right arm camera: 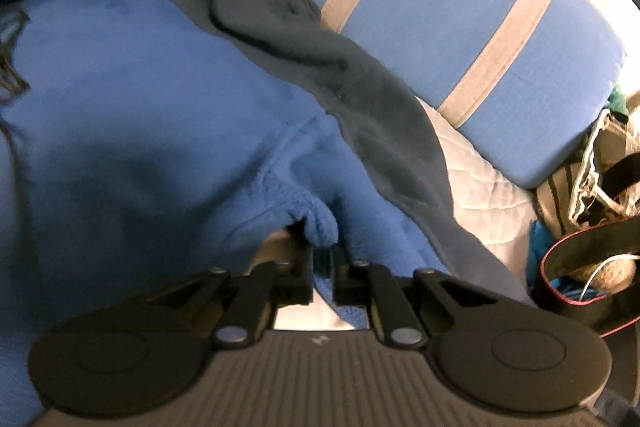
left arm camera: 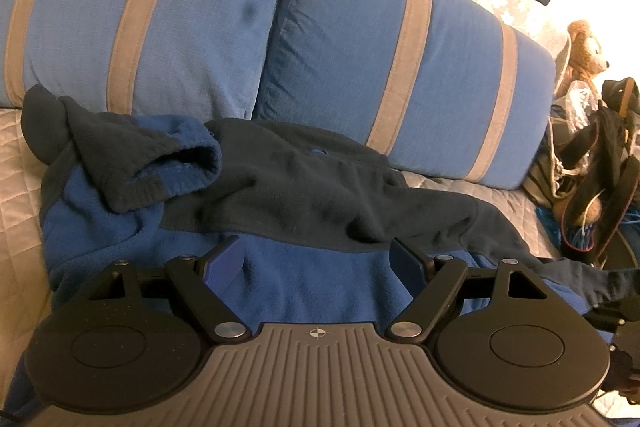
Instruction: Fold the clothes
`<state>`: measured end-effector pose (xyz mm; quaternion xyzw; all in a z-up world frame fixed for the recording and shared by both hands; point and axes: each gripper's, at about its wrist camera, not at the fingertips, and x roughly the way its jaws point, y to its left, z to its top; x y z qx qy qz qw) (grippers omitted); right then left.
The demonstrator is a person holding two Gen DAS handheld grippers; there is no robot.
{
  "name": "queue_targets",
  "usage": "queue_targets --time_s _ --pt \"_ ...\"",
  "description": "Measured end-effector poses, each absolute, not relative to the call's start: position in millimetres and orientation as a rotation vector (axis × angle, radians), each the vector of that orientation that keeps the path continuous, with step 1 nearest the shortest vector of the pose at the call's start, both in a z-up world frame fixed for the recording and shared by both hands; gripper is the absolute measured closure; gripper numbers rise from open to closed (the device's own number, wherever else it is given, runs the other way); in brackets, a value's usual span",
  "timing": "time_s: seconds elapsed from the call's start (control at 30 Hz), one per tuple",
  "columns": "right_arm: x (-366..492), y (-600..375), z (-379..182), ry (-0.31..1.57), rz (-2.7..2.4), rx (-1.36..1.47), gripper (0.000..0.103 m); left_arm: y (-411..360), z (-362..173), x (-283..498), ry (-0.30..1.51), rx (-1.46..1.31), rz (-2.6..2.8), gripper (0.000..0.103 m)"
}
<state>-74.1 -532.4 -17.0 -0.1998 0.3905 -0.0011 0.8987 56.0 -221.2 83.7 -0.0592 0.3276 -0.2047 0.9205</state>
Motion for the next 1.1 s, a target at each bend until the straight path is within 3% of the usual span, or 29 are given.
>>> queue_targets --time_s 0.5,0.57,0.63,0.77,0.83,1.1 --pt "-81 -522 -2 0.830 0.027 -0.275 0.095 -220 82 56 0.681 -0.116 -0.413 0.023" --pt "-82 -521 -6 0.859 0.027 -0.282 0.084 -220 82 56 0.682 -0.115 -0.415 0.023" --pt "-87 -521 -4 0.854 0.018 -0.273 0.063 -219 82 56 0.681 -0.117 -0.416 0.023" --pt "-100 -528 3 0.826 -0.013 -0.241 0.046 -219 82 56 0.684 -0.125 -0.422 0.023" --pt "-108 -534 7 0.807 -0.039 -0.232 0.029 -219 83 56 0.682 -0.124 -0.425 0.023" --pt "-121 -545 35 0.737 -0.161 -0.216 0.006 -216 85 53 0.652 -0.145 -0.423 0.023"
